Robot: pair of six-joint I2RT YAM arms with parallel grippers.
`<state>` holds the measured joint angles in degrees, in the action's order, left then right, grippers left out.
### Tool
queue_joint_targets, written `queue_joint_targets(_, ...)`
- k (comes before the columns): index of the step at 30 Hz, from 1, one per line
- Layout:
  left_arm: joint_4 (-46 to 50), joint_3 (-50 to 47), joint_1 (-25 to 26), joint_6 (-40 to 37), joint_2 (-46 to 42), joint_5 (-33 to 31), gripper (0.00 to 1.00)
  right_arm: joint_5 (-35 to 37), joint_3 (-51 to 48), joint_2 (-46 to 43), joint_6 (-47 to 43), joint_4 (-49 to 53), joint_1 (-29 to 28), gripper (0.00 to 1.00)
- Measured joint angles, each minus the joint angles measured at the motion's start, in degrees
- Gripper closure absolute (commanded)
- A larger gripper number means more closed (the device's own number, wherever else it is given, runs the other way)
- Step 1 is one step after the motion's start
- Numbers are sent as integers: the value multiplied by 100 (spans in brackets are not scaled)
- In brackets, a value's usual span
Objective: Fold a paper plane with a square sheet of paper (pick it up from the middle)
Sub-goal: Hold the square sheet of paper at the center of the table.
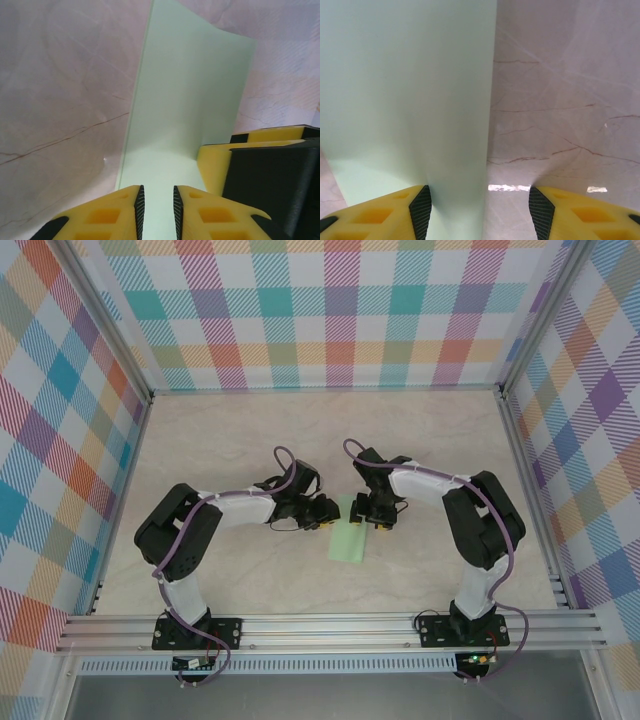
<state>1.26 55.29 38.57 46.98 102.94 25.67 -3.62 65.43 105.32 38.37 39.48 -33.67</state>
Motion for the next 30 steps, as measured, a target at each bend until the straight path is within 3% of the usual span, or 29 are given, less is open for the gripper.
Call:
queue_joint_targets(12,-37,17,17,15,125,31,84,2,107,83,17,114,-4,41)
queue_joint_targets(30,-39,70,66,15,245,90,86,0,221,177,155,212,-7,38)
